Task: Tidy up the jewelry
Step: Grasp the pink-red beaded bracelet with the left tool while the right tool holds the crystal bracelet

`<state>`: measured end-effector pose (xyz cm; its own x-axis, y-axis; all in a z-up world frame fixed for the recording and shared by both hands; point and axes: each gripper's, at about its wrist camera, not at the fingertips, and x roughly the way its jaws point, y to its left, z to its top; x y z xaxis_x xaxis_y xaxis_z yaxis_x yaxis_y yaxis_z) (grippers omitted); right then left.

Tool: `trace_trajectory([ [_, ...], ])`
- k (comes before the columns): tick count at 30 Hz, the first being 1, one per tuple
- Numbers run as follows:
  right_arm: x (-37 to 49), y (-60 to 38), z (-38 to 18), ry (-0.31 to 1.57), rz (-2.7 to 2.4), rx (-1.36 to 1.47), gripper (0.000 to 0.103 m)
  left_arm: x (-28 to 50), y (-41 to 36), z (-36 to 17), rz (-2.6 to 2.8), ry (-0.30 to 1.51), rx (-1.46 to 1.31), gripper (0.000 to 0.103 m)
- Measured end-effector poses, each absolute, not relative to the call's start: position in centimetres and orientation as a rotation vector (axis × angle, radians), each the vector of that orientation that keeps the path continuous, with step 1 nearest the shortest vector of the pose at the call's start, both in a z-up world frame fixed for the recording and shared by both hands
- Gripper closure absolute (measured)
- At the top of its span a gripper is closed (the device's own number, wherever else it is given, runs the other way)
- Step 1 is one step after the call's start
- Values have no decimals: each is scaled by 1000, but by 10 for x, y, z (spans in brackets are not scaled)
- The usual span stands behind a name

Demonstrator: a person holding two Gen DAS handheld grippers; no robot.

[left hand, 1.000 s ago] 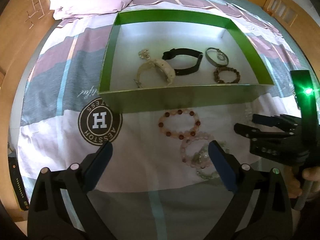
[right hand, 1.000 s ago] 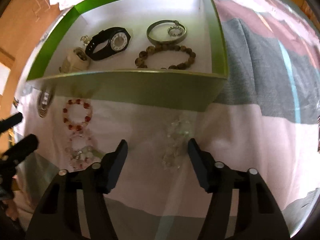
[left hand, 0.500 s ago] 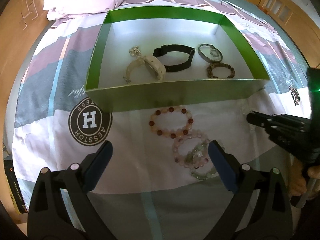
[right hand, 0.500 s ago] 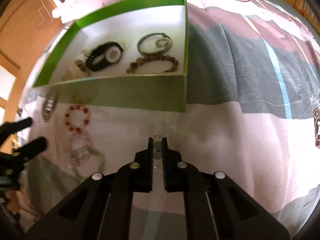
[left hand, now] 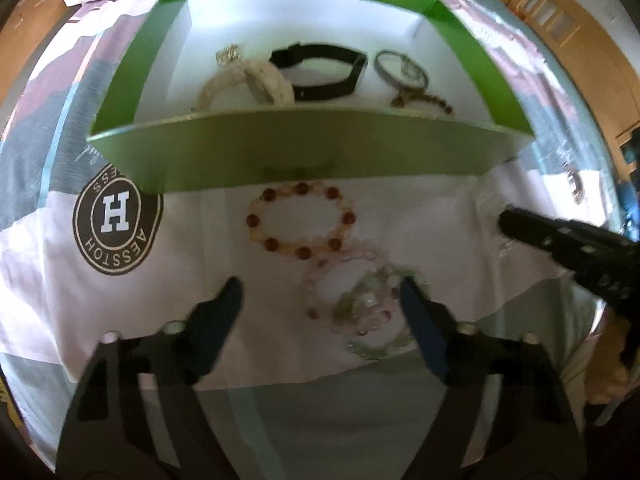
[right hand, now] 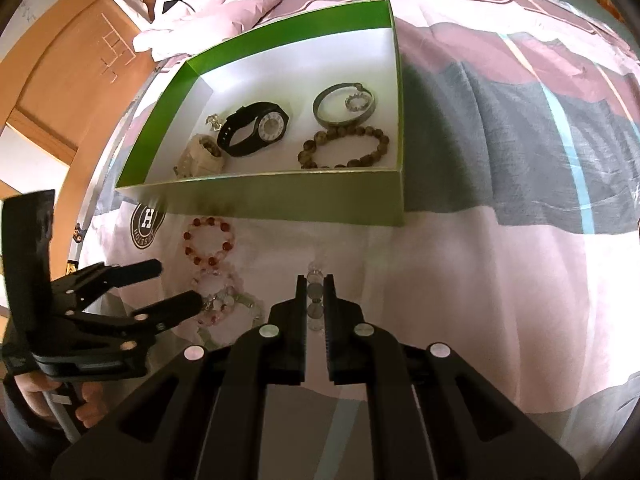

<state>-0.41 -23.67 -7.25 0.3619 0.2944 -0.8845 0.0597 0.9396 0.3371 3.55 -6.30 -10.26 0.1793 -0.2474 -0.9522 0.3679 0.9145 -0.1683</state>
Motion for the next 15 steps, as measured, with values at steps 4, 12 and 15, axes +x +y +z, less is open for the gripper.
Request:
trace_trajectory([
  [4,-5,-238,-71,1201,152,347,95,40,-60,-113,-419,1347,92,41],
  [12,-4,-237,-77,1221,157,339,95,41,-61,-114,-379,1335,128,63],
  [15,-4,-236,-79,1228,159,343,95,38,-66,-113,-362,1302,200,74],
])
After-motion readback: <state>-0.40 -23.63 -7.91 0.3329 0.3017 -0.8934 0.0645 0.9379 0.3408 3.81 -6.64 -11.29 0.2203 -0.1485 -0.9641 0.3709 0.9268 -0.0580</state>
